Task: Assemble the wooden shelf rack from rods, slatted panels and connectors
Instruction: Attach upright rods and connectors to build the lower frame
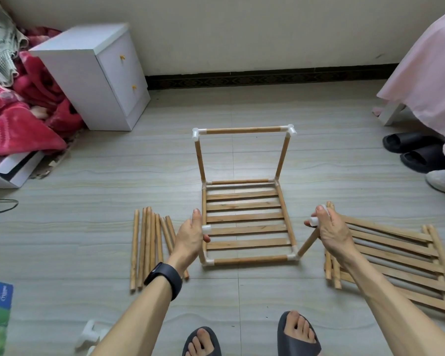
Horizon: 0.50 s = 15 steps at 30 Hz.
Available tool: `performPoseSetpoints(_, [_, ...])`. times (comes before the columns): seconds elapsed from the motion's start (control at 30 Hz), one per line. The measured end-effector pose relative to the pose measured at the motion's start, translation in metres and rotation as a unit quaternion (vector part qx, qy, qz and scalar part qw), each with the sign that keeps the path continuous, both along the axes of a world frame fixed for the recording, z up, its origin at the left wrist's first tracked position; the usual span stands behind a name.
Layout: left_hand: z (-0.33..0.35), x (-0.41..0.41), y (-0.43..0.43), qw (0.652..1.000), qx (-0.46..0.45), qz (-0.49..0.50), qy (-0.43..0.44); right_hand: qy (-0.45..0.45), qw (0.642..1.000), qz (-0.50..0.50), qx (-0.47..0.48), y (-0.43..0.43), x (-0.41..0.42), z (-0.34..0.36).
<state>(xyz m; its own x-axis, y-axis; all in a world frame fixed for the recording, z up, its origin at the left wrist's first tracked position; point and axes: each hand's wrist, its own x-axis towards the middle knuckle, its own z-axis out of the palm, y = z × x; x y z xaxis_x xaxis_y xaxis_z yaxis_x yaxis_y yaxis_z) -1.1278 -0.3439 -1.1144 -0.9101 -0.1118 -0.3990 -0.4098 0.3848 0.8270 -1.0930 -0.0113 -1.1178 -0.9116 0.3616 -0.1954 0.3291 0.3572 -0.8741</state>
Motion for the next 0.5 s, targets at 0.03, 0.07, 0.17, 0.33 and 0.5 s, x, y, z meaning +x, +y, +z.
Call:
performPoseSetpoints(0.03, [0.002,0.002,0.000,1.000,0.002,-0.003,-0.006,-0.005,1.000,-0.007,0.026,-0.001,0.001,0.001])
performPoseSetpoints(0.07, [0.004,0.003,-0.004,1.000,0.003,-0.008,-0.010,-0.004,0.997,-0.018,0.069,-0.004,0.001,0.001])
performPoseSetpoints(0.17, [0.007,0.005,-0.009,0.998,0.031,-0.048,-0.022,0.057,0.965,-0.094,0.240,-0.016,0.012,0.007])
performPoseSetpoints(0.33, [-0.012,0.005,-0.036,0.996,0.084,-0.017,-0.036,0.193,0.915,0.051,0.349,-0.101,0.013,0.023])
performPoseSetpoints(0.5, [-0.068,0.005,-0.093,0.992,-0.095,0.028,-0.078,0.150,0.900,0.303,0.274,-0.188,-0.007,0.029])
